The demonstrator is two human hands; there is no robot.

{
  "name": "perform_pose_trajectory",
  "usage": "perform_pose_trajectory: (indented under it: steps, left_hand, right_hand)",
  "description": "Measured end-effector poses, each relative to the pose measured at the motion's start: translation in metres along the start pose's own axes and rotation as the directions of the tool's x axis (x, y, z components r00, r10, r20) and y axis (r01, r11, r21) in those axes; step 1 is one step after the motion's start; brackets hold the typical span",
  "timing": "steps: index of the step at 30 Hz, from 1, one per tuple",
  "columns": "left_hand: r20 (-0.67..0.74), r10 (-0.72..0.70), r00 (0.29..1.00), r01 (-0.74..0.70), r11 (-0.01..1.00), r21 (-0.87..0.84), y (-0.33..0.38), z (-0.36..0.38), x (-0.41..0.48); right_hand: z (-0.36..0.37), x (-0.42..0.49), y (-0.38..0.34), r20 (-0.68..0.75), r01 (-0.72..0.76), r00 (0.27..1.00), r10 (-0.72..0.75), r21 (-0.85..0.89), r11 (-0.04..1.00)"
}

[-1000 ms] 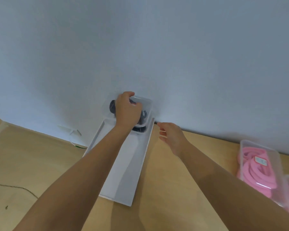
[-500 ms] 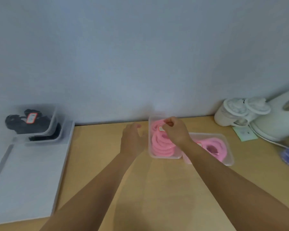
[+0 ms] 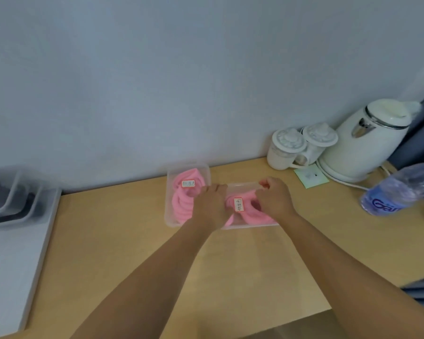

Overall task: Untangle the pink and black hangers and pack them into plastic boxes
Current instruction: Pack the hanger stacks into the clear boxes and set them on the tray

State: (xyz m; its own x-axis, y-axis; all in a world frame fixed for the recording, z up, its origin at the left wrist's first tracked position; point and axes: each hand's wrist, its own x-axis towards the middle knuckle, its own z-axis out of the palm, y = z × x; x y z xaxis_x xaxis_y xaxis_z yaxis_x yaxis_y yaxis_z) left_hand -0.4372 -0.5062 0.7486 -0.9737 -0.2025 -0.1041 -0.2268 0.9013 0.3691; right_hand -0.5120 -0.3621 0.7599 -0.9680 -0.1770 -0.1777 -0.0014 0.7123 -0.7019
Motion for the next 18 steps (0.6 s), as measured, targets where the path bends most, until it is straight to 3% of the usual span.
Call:
perform_pose_trajectory:
  steps: [3,6,8,13,18]
  left_hand:
    - [0.063,0.021,0.998,-0.023,0.999,0.031,0.004,0.004,0.007]
    - [0.152,-0.021,0.988,0.013,0.999,0.051,0.007,0.004,0.009]
    - [0.151,-0.031,0.988,0.021,0.998,0.066,0.010,0.002,0.010]
    - [0.093,-0.090,0.992,0.089,0.996,0.017,0.014,-0.004,0.004]
    - [-0.009,-0.224,0.974,0.214,0.941,-0.262,0.013,-0.003,-0.010]
  right_hand:
    - [-0.012,0.001,0.018,-0.082,-0.159,0.985,0.151,-0.090,0.983]
    - [-0.018,0.000,0.029,-0.015,-0.265,0.964,0.265,-0.041,0.963]
    - [-0.017,0.002,0.031,0.009,-0.252,0.968,0.252,0.052,0.966]
    - [-0.022,0.011,0.030,-0.099,-0.181,0.975,0.199,0.163,0.970]
    - [-0.031,0.025,0.004,-0.092,-0.031,0.994,0.063,0.309,0.951]
